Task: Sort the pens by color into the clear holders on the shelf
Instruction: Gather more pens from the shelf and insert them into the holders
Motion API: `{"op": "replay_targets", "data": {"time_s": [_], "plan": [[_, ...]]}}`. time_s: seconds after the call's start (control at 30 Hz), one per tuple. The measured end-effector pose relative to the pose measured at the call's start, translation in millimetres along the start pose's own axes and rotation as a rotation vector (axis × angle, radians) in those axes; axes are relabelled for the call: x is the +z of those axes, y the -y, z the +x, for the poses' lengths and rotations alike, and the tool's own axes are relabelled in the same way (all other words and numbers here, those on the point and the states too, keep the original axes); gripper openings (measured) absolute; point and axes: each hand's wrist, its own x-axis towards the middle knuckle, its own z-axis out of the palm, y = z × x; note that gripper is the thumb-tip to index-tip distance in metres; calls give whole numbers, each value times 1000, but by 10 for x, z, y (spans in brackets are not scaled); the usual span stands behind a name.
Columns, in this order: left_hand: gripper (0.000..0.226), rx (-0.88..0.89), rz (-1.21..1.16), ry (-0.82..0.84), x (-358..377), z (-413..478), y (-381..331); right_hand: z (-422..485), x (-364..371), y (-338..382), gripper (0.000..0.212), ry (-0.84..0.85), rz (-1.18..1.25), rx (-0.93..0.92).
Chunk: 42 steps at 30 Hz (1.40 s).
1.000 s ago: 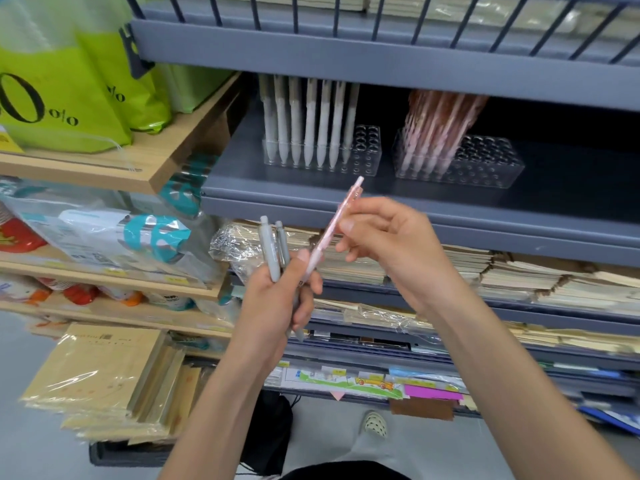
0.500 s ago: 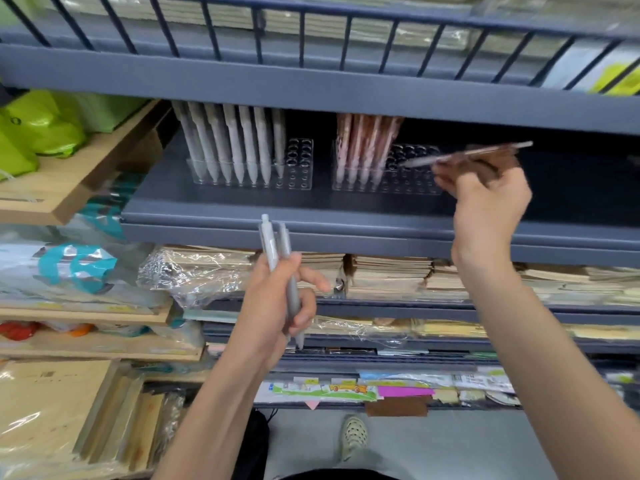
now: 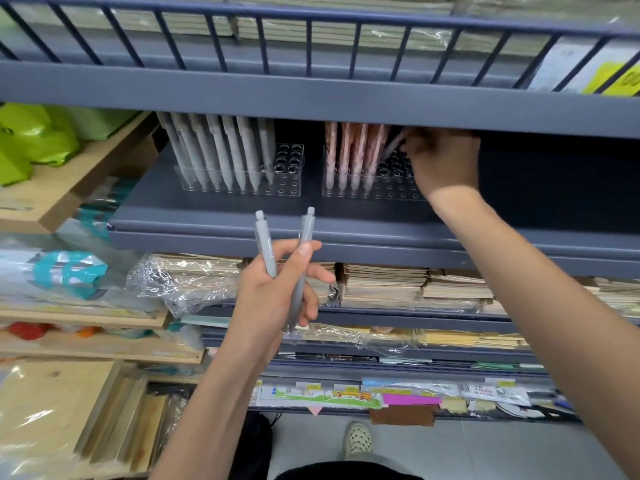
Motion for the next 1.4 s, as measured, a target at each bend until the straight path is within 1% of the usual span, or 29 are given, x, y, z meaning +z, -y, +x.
{"op": "replay_targets", "data": {"time_s": [0.07, 0.13, 0.2, 0.27, 0.4, 0.5, 0.57, 0.63, 0.7, 0.77, 0.8, 0.83, 0.9, 0.93, 1.0, 1.07, 1.13, 1.17, 1.2, 1.27, 1.3, 1.33, 1.4], "plan": [[30, -4, 15, 2, 26, 10, 7, 51, 31, 28, 21, 49, -140, -62], [27, -11, 23, 10, 33, 19, 14, 97, 62, 43, 22, 110, -277, -128], [28, -12, 25, 30, 26, 23, 20, 110, 91, 49, 23, 174, -365, -149], [29, -12, 20, 52, 21, 23, 22, 103, 103, 43, 23, 186, -398, -139], [30, -20, 14, 85, 24, 11, 40, 82, 94, 58, 19, 156, -391, -110], [30, -18, -10, 102, 18, 5, 59, 83, 84, 83, 17, 183, -369, -66], [29, -3, -31, 106, 3, 3, 54, 86, 68, 89, 17, 215, -331, 6], [27, 35, -34, 93, -24, 0, 43, 66, 39, 104, 18, 200, -302, 75], [27, 61, -19, 76, -61, -6, 29, -51, -18, 172, 14, 72, -215, 104], [30, 68, -20, 61, -102, -25, 19, -311, -78, 292, 14, -40, -5, 71], [31, 73, -24, 55, -124, -38, 17, -472, -96, 355, 12, -24, 101, 65], [32, 77, -27, 50, -143, -51, 15, -643, -97, 425, 10, 62, 178, 77], [34, 77, -32, 46, -177, -82, 10, -965, -54, 580, 9, 333, 264, 100], [37, 72, -37, 45, -191, -96, 8, -1075, -13, 645, 9, 440, 303, 101], [41, 57, -50, 44, -222, -120, -5, -1215, 71, 750, 9, 541, 380, 123], [40, 42, -51, 43, -266, -147, -12, -1270, 128, 804, 9, 574, 428, 177], [28, 25, -23, 39, -329, -180, -19, -1284, 155, 838, 11, 580, 492, 223], [21, 16, 6, 37, -361, -198, -26, -1279, 162, 856, 11, 553, 532, 232], [20, 11, 39, 38, -394, -219, -30, -1273, 168, 875, 11, 499, 575, 238], [27, 7, 80, 38, -449, -260, -32, -1267, 183, 912, 10, 370, 659, 261], [29, 14, 87, 31, -474, -276, -34, -1275, 195, 929, 10, 340, 684, 274], [30, 25, 95, 20, -501, -292, -30, -1297, 216, 944, 10, 349, 691, 282], [32, 37, 114, -8, -557, -300, -25, -1366, 264, 966, 9, 465, 649, 282]]}}
